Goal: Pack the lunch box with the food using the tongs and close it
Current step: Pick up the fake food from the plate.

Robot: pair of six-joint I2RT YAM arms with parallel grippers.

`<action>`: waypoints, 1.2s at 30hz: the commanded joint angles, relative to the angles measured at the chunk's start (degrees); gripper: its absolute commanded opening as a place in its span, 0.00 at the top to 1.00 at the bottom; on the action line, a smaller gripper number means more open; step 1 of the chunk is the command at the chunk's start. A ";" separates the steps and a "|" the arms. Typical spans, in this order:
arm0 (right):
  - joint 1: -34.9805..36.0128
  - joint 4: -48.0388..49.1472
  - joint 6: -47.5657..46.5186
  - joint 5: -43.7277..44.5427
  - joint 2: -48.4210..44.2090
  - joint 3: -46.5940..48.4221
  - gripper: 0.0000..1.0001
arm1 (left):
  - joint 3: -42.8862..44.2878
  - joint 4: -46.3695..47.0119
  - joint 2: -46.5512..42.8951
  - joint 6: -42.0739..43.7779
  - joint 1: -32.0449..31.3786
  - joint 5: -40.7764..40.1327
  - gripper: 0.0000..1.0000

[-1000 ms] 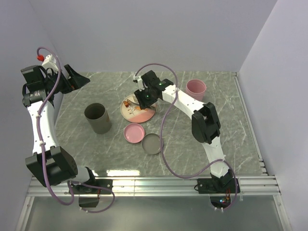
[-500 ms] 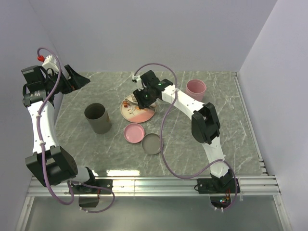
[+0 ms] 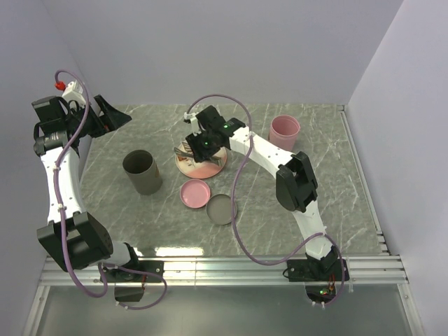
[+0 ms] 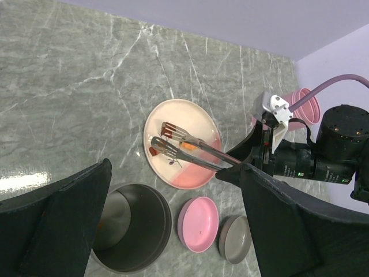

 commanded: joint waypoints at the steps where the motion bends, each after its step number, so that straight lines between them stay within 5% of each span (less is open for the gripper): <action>1: 0.17 1.32 0.43 -0.56 -2.70 3.48 0.47 | 0.13 2.05 0.03 0.13 0.20 0.63 0.01; 36: 1.58 1.40 1.40 4.36 -2.00 -1.09 0.48 | 0.13 2.14 0.21 0.13 0.29 0.81 0.01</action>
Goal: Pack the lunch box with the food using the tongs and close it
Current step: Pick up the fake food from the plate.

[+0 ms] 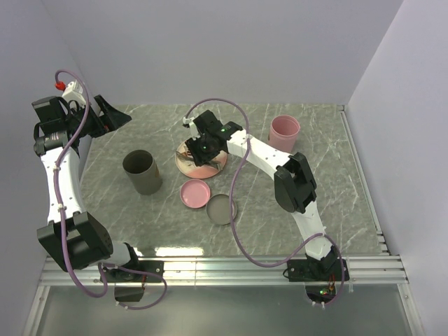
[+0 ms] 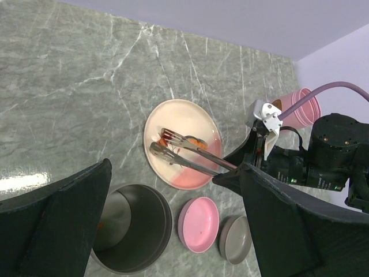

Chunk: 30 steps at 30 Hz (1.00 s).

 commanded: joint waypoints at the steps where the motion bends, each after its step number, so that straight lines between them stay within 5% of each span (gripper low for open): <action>1: 0.00 1.19 0.39 2.20 -1.91 0.81 0.48 | 0.35 1.94 0.19 0.04 0.29 0.90 0.01; 30: -2.99 -1.19 0.31 -8.43 -20.10 -1.74 0.57 | 3.69 0.28 1.42 -0.23 0.29 0.81 0.01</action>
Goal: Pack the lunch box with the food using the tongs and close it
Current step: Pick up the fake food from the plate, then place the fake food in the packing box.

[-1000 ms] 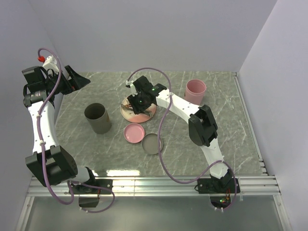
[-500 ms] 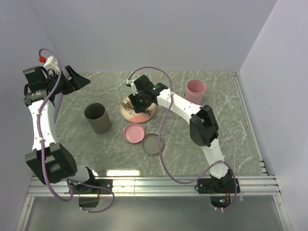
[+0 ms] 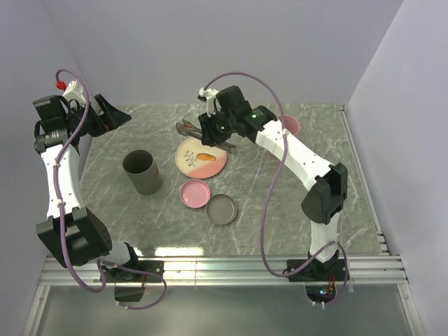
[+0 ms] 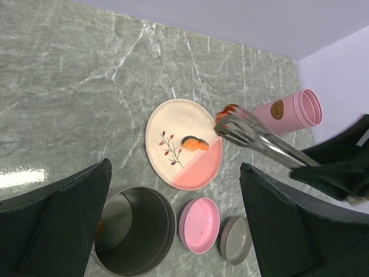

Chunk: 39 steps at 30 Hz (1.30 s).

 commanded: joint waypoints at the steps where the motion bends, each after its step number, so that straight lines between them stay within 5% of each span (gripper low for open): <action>1: 1.36 -0.07 -0.31 -4.24 -5.15 -0.18 0.57 | 2.81 0.49 -0.46 -0.29 0.20 0.79 0.01; 20: 14.89 -4.82 -3.91 -3.19 3.01 13.69 0.56 | 1.58 1.73 -0.55 -3.19 2.40 3.16 0.01; 39: 16.13 -4.47 -5.05 1.38 5.49 18.28 0.43 | 0.88 1.02 -1.52 -2.40 3.28 3.51 0.01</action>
